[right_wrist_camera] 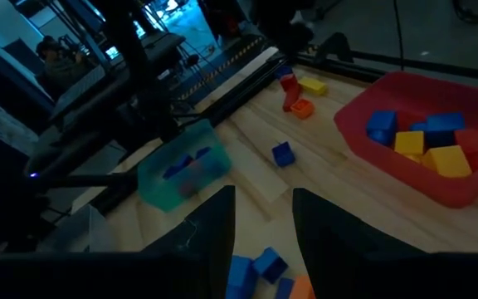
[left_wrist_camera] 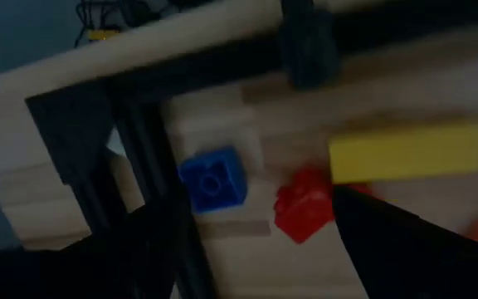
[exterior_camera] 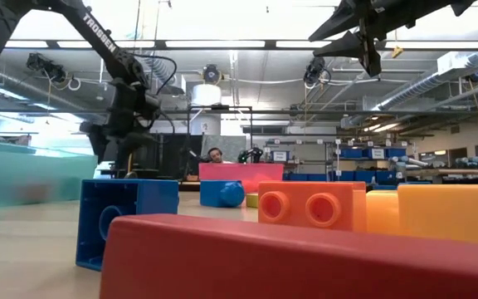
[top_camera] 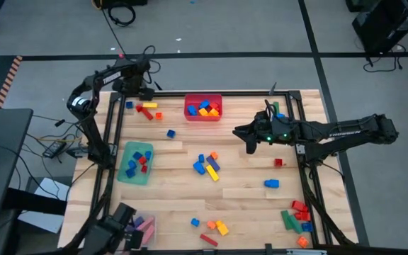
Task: Sort blocks by size
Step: Put the red 4 studded building block into the teal bin
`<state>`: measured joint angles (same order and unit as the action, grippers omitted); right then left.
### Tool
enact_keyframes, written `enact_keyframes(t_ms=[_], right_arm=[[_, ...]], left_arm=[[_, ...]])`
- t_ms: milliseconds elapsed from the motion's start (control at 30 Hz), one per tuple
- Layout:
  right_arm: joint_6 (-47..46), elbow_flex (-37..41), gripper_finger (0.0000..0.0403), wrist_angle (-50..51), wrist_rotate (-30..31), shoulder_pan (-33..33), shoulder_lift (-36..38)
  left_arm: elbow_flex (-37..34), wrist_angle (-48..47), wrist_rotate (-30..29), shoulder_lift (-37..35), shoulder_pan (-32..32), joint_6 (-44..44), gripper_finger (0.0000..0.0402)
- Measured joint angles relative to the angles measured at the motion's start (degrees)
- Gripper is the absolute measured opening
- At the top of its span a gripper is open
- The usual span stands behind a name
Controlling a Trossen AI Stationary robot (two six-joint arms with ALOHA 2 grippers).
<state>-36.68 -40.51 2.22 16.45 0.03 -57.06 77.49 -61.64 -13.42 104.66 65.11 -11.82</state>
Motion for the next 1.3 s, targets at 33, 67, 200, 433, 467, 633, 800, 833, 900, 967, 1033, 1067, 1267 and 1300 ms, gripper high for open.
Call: enact_keyframes(t_ms=[33,67,200,433,467,633,800,833,900,967,1033,1067,1267,1300], right_arm=[[0.33,0.0,0.0136,-0.02,0.0,0.0,0.0],[0.59,0.0,0.0136,-0.03,0.0,0.0,0.0],[0.71,0.0,0.0136,-0.03,0.0,-0.26,0.0],[0.45,0.0,0.0136,-0.02,-0.01,-0.26,0.0],[0.41,0.0,0.0136,-0.04,-0.02,-0.26,0.0],[0.26,0.0,0.0136,-0.04,-0.02,-0.24,0.0],[0.24,0.0,0.0136,-0.04,-0.02,-0.24,0.0],[0.24,0.0,0.0136,-0.02,-0.02,-0.24,0.0],[0.24,0.0,0.0136,-0.03,-0.02,-0.24,0.0],[0.24,0.0,0.0136,-0.02,-0.02,-0.24,0.0],[0.24,0.0,0.0136,-0.02,-0.04,-0.24,0.0],[0.24,0.0,0.0136,-0.04,-0.04,-0.24,0.0],[0.7,0.0,0.0136,-0.02,-0.03,-0.27,0.0],[0.71,0.0,0.0136,-0.04,-0.03,-0.28,0.0]], left_arm=[[-1.15,0.4,-0.09,-0.02,-0.23,0.81,0.03],[-2.35,0.62,-0.2,-0.02,-0.33,0.83,0.03],[-5.77,1.9,0.15,-0.17,-0.65,-2.18,0.0298],[-5.77,3.6,-0.46,-0.15,-1.1,-2.04,0.0284],[-5.77,3.51,-0.42,-0.15,-1.1,-2.03,0.0283],[-5.62,3.02,1.37,-0.07,-1.1,-0.05,0.0282],[-3.85,2.3,1.41,0.15,-1.1,0.56,0.0282],[-3.36,1.91,1.41,0.15,-1.1,1.06,0.0282],[-2.54,1.43,1.4,0.13,-1.1,1.35,0.0282],[-1.91,0.95,1.43,0.13,-1.1,2.33,0.0282],[-1.77,0.5,1.82,0.13,-1.29,4.54,0.0282],[-1.77,0.14,2.15,0.13,-1.45,6.15,0.0282],[-1.79,1.12,2.18,0.39,-3.57,10.18,0.0282],[-1.77,1.17,2.14,0.82,-3.77,10.42,0.0282]])
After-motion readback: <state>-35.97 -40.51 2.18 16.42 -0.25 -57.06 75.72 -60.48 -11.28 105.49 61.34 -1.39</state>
